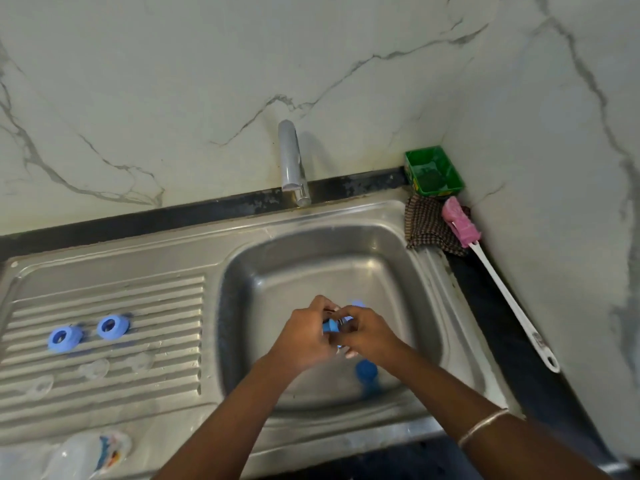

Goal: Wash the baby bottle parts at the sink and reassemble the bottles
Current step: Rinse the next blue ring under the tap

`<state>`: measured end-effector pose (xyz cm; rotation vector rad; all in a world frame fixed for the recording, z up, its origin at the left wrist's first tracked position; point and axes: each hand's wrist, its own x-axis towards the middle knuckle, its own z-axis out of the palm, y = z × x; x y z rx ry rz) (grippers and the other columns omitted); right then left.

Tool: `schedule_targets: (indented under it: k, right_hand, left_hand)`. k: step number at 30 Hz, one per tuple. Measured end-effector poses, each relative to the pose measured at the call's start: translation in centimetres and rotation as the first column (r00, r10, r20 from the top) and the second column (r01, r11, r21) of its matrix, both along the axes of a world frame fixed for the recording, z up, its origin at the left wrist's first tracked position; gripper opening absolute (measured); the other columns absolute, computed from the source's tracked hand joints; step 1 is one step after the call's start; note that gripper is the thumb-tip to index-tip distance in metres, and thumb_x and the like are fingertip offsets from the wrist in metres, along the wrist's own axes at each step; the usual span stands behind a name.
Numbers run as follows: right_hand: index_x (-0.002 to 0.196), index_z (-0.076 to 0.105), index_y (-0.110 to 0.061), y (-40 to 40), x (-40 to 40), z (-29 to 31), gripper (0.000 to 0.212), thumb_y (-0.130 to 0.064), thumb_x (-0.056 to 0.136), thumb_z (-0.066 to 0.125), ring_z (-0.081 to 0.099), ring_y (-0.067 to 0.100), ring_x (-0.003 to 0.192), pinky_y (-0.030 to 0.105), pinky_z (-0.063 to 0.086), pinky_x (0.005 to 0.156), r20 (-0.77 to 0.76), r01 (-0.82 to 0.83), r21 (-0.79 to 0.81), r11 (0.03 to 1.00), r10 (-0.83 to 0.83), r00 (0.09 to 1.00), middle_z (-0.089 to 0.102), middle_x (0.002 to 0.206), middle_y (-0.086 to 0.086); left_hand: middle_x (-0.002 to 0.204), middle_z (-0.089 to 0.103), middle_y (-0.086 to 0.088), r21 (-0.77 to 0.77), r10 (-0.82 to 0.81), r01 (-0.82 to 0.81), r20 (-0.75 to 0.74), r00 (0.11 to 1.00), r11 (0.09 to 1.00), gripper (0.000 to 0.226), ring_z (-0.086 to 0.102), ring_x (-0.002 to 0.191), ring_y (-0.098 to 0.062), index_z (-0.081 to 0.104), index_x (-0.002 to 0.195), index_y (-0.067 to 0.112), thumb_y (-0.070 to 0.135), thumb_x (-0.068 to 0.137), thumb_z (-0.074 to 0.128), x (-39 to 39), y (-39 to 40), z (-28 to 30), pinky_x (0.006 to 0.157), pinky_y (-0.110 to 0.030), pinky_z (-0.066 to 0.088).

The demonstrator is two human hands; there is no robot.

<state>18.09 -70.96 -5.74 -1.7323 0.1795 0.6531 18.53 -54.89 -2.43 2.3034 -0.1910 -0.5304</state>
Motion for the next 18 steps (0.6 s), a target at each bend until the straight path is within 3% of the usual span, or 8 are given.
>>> schedule_targets:
  k: [3, 5, 7, 10, 12, 15, 18]
  right_hand:
    - [0.097, 0.075, -0.023, -1.2, -1.0, 0.1, 0.029, -0.021, 0.071, 0.088, 0.071, 0.015, 0.07, 0.03, 0.057, 0.067, -0.004, -0.074, -0.028, 0.997, 0.073, 0.997, 0.074, 0.08, 0.006]
    - [0.092, 0.074, -0.026, -2.0, -1.4, -0.2, 0.027, -0.026, 0.069, 0.088, 0.07, 0.014, 0.077, 0.029, 0.056, 0.074, 0.033, -0.131, -0.175, 0.976, 0.139, 0.99, 0.073, 0.082, 0.0]
    - [0.095, 0.069, -0.029, -2.9, -1.9, -0.4, 0.034, -0.028, 0.068, 0.089, 0.064, 0.008, 0.08, 0.02, 0.049, 0.071, 0.057, -0.182, -0.311, 0.933, 0.209, 0.976, 0.067, 0.087, -0.009]
    - [0.104, 0.067, -0.023, -3.6, -2.4, -0.2, 0.043, -0.027, 0.067, 0.089, 0.066, 0.009, 0.083, 0.022, 0.052, 0.076, 0.166, -0.143, -0.383, 0.913, 0.22, 0.961, 0.068, 0.096, -0.006]
    - [0.103, 0.067, -0.022, -3.8, -2.5, 0.6, 0.04, -0.024, 0.068, 0.087, 0.069, 0.013, 0.09, 0.031, 0.057, 0.082, 0.304, -0.063, -0.341, 0.938, 0.173, 0.937, 0.071, 0.099, -0.004]
    - [0.097, 0.058, -0.018, -3.8, -2.3, 1.7, 0.036, -0.022, 0.07, 0.081, 0.069, 0.017, 0.084, 0.035, 0.057, 0.076, 0.481, 0.029, -0.312, 0.95, 0.132, 0.867, 0.07, 0.091, -0.001]
    - [0.094, 0.05, -0.021, -4.3, -2.6, 2.0, 0.036, -0.028, 0.074, 0.079, 0.065, 0.023, 0.083, 0.037, 0.056, 0.072, 0.383, -0.011, -0.499, 0.867, 0.232, 0.894, 0.065, 0.088, -0.002]
  left_hand:
    - [0.1, 0.071, 0.007, -0.005, 0.013, -0.013, -0.021, 1.0, 1.0, 0.044, 0.067, 0.09, -0.01, 0.063, 0.109, 0.019, 0.016, 0.07, 0.083, -1.7, -0.2, -0.1, 0.079, -0.017, 0.052]
    - [0.107, 0.071, 0.003, 0.031, 0.014, -0.012, -0.036, 0.999, 0.999, 0.048, 0.067, 0.096, -0.014, 0.066, 0.117, 0.016, 0.012, 0.072, 0.082, -2.5, -0.5, -0.2, 0.088, -0.024, 0.052]
    - [0.112, 0.071, 0.001, 0.082, 0.051, -0.046, -0.061, 0.997, 0.996, 0.05, 0.066, 0.102, -0.016, 0.062, 0.124, 0.017, 0.009, 0.077, 0.075, -3.2, -0.8, -0.4, 0.091, -0.024, 0.05]
    - [0.112, 0.071, 0.001, 0.119, 0.146, -0.136, -0.081, 0.986, 0.984, 0.038, 0.065, 0.105, -0.018, 0.063, 0.125, 0.019, 0.01, 0.088, 0.061, -3.8, -1.2, -0.7, 0.092, -0.026, 0.049]
    - [0.109, 0.072, -0.001, 0.118, 0.178, -0.172, -0.038, 0.983, 0.978, 0.028, 0.066, 0.101, -0.02, 0.066, 0.121, 0.019, 0.015, 0.096, 0.053, -4.0, -1.7, -0.5, 0.091, -0.033, 0.051]
    - [0.098, 0.072, 0.002, 0.041, 0.243, -0.243, 0.003, 0.97, 0.969, 0.021, 0.066, 0.09, -0.016, 0.068, 0.106, 0.02, 0.024, 0.101, 0.048, -4.1, -2.4, -0.1, 0.083, -0.034, 0.053]
    - [0.08, 0.067, 0.008, 0.026, 0.236, -0.235, -0.027, 0.971, 0.972, 0.025, 0.061, 0.074, -0.01, 0.062, 0.085, 0.029, 0.037, 0.102, 0.046, -4.5, -2.9, 0.3, 0.066, -0.023, 0.045]
